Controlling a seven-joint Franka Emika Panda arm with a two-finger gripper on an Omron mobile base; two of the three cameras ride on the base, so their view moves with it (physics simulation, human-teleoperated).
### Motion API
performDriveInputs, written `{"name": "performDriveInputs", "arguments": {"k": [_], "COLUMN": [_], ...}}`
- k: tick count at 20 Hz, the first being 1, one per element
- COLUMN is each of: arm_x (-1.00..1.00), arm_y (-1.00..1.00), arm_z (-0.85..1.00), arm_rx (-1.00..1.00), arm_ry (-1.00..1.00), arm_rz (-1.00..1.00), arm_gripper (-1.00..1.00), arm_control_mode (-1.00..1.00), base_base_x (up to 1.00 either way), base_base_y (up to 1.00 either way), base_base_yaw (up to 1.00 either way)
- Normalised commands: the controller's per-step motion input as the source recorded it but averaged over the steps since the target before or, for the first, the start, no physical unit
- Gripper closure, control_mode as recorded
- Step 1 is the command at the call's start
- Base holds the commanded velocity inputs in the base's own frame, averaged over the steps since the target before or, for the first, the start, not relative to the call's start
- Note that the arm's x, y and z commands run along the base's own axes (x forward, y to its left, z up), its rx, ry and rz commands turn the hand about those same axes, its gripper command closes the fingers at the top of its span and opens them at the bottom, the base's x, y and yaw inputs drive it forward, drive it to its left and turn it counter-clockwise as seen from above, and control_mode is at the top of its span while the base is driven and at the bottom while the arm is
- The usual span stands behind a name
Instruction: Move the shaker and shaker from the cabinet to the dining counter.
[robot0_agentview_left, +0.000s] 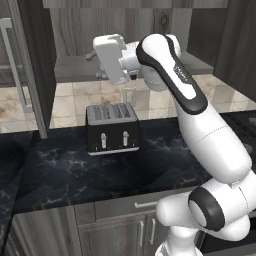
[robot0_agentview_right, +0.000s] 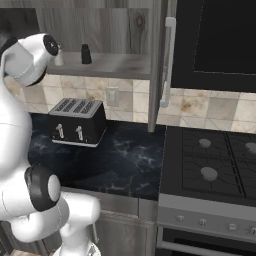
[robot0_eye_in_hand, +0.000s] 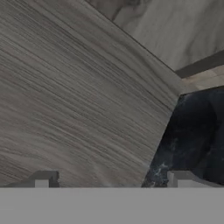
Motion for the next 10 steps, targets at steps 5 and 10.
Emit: {"name": "performDriveInputs", "arguments": {"k": [5,10], "arm_x": [0.34,0.08], "arm_y": [-0.33,-0.15], "arm_z": [0.04,0.00], "arm_rx": [-0.18,-0.24], "arm_ry": [-0.10,-0.22], "arm_rz": [-0.03,-0.08], "arm_gripper": [-1.00,-1.00], "arm_control_mode": [-1.00,-1.00], "base_base_x": [0.00,0.00], "base_base_y": [0.00,0.00], "base_base_yaw": [0.00,0.00]}}
